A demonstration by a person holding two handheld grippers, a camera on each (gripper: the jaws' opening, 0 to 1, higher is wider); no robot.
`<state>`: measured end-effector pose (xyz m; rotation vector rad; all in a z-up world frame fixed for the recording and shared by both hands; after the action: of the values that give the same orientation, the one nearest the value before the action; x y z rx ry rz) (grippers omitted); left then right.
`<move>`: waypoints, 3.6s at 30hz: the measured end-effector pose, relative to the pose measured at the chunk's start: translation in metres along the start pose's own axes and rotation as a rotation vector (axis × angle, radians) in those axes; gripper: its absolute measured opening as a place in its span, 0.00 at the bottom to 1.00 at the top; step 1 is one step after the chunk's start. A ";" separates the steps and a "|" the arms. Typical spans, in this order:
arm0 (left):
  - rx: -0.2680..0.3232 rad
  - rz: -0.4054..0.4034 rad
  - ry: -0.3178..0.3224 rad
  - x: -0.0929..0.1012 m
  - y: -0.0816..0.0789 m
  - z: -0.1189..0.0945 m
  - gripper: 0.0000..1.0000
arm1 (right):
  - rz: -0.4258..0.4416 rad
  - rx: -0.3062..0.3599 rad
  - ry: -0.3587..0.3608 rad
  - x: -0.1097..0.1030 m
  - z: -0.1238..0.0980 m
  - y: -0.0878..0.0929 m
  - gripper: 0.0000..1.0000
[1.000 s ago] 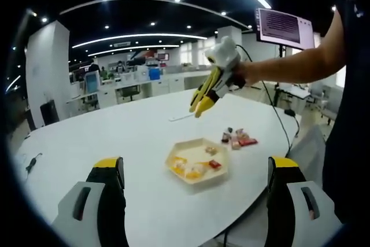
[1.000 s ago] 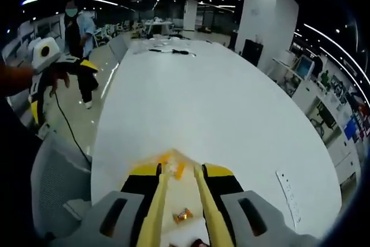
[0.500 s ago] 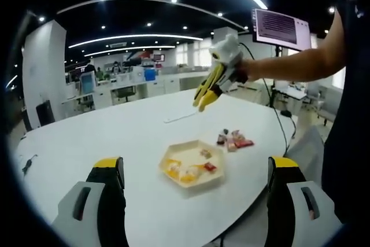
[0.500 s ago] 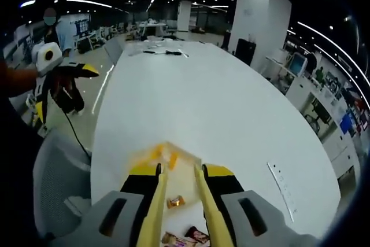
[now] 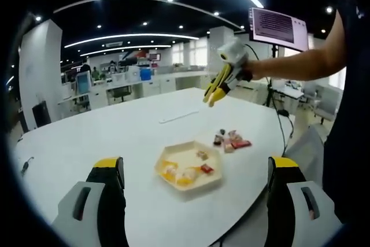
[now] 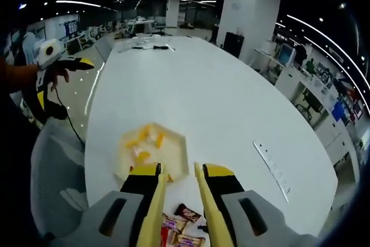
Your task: Place the target food into the container with the food tongs after gripping and lifting it, then release it inside without dropping or visibly crushing the food.
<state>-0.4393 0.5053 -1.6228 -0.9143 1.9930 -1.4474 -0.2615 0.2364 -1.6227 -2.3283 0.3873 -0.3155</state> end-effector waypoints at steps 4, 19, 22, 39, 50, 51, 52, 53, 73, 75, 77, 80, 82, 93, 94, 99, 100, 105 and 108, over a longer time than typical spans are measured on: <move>-0.004 0.004 0.012 0.002 -0.001 0.006 0.99 | 0.017 -0.010 0.005 0.003 -0.007 0.012 0.28; -0.013 0.025 0.051 0.014 -0.003 0.020 0.99 | 0.063 -0.042 0.069 0.018 -0.042 0.059 0.28; -0.005 0.013 0.050 0.013 -0.003 0.022 0.99 | 0.075 -0.052 0.076 0.017 -0.047 0.070 0.28; -0.028 0.021 0.051 0.006 -0.001 0.023 0.99 | 0.142 -0.073 0.117 0.033 -0.056 0.108 0.29; -0.041 0.019 0.045 0.004 0.002 0.028 0.99 | 0.124 -0.084 0.097 0.038 -0.045 0.120 0.29; -0.041 0.014 0.044 0.004 0.003 0.028 0.99 | 0.119 -0.085 0.093 0.038 -0.044 0.121 0.29; -0.044 0.012 0.044 0.004 0.004 0.028 0.99 | 0.110 -0.085 0.091 0.038 -0.042 0.123 0.29; -0.045 0.012 0.044 0.004 0.004 0.028 0.99 | 0.112 -0.088 0.090 0.039 -0.041 0.125 0.29; -0.066 -0.031 0.039 0.013 0.010 0.031 0.99 | 0.060 -0.131 -0.035 0.050 0.000 0.170 0.28; -0.071 -0.035 0.035 0.014 0.012 0.030 0.99 | 0.047 -0.143 -0.040 0.052 0.004 0.174 0.28; -0.076 -0.044 0.029 0.014 0.014 0.029 0.99 | 0.045 -0.148 -0.055 0.054 0.008 0.177 0.28; -0.094 -0.050 0.021 0.016 0.019 0.026 0.99 | 0.025 -0.154 -0.077 0.056 0.015 0.181 0.28; -0.105 -0.057 0.012 0.015 0.023 0.024 0.99 | 0.009 -0.162 -0.087 0.058 0.021 0.183 0.28; -0.132 -0.070 -0.014 0.013 0.027 0.021 0.99 | -0.055 -0.211 -0.163 0.059 0.044 0.189 0.28; -0.135 -0.070 -0.014 0.013 0.027 0.021 0.99 | -0.052 -0.211 -0.167 0.059 0.045 0.190 0.28; -0.140 -0.067 -0.007 0.014 0.028 0.024 0.99 | -0.063 -0.246 -0.172 0.057 0.046 0.200 0.28; -0.138 -0.068 -0.005 0.015 0.027 0.024 0.99 | -0.064 -0.257 -0.166 0.057 0.045 0.203 0.28; -0.125 -0.077 -0.007 0.012 0.025 0.025 0.99 | -0.047 -0.274 -0.166 0.055 0.033 0.210 0.28; -0.127 -0.072 -0.003 0.012 0.025 0.026 0.99 | -0.043 -0.284 -0.156 0.055 0.030 0.214 0.26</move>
<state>-0.4341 0.4852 -1.6543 -1.0507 2.0892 -1.3692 -0.2401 0.0901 -1.7897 -2.6213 0.3226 -0.1022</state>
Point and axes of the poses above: the point that each gripper's makers call its tool centre point, and the gripper's own axes: z roughly forward along the fingers, x roughly to its right, y roughly out of its underside, the point moved 4 cm from there along -z, roughly backward along the fingers, and after that the axes turned 2 degrees about -y, right-handed, at the moved point
